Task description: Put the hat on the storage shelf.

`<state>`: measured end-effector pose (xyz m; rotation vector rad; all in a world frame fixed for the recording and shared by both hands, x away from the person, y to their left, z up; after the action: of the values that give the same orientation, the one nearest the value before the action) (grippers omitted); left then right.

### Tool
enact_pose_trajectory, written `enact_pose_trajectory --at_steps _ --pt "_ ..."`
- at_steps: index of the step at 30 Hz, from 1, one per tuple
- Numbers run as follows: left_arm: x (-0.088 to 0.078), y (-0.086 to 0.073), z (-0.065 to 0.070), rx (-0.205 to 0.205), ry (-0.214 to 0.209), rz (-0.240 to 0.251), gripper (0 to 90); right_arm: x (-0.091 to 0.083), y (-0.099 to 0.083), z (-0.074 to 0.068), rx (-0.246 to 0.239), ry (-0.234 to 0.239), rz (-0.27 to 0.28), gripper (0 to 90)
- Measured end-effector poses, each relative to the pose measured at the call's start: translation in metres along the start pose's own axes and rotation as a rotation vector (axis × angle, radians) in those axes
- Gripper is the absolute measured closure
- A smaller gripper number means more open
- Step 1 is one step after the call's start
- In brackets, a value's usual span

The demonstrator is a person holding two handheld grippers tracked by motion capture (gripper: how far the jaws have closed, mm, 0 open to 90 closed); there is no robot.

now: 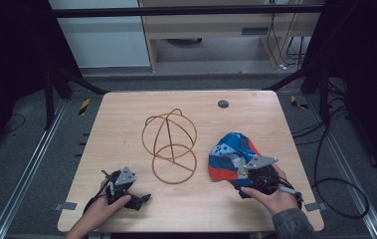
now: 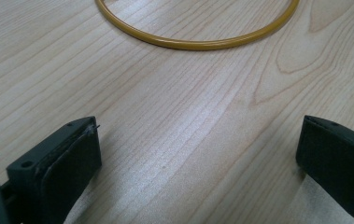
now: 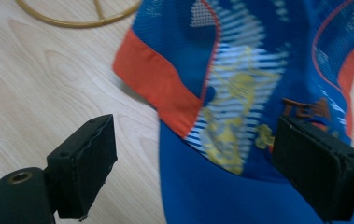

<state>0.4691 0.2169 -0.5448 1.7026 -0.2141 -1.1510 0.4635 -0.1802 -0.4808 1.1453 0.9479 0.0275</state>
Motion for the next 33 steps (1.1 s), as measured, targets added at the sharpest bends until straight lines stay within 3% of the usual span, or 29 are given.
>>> enact_pose_trajectory --at_steps 5,10,17,26,33 --pt "0.0 0.0 0.0 0.0 -0.001 -0.001 0.0 -0.005 0.005 0.016 0.022 -0.011 -0.067 14.7" --pt "0.0 0.0 0.0 0.0 -0.001 -0.001 0.0 -0.008 0.016 0.032 0.002 -0.029 -0.126 16.3" --pt "0.0 0.0 0.0 0.0 -0.001 -0.001 0.0 -0.005 0.035 0.045 0.007 -0.001 -0.156 20.8" --pt "0.0 0.0 0.0 0.0 -0.001 -0.001 0.0 0.004 0.045 0.051 0.021 0.041 -0.192 24.9" --pt "0.0 0.0 0.0 0.0 -0.001 -0.001 0.0 0.017 0.05 0.054 0.049 0.058 -0.204 34.8"
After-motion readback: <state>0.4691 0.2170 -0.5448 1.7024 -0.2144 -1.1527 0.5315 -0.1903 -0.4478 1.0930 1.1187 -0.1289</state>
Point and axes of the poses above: each handheld gripper's, and its own axes: x roughly forward along the jaws, y roughly out of its top, z roughly to its right, the point moved 5 cm from there along x, roughly forward along the jaws, and after that the axes turned 9 degrees about z, right-handed, at the moved point
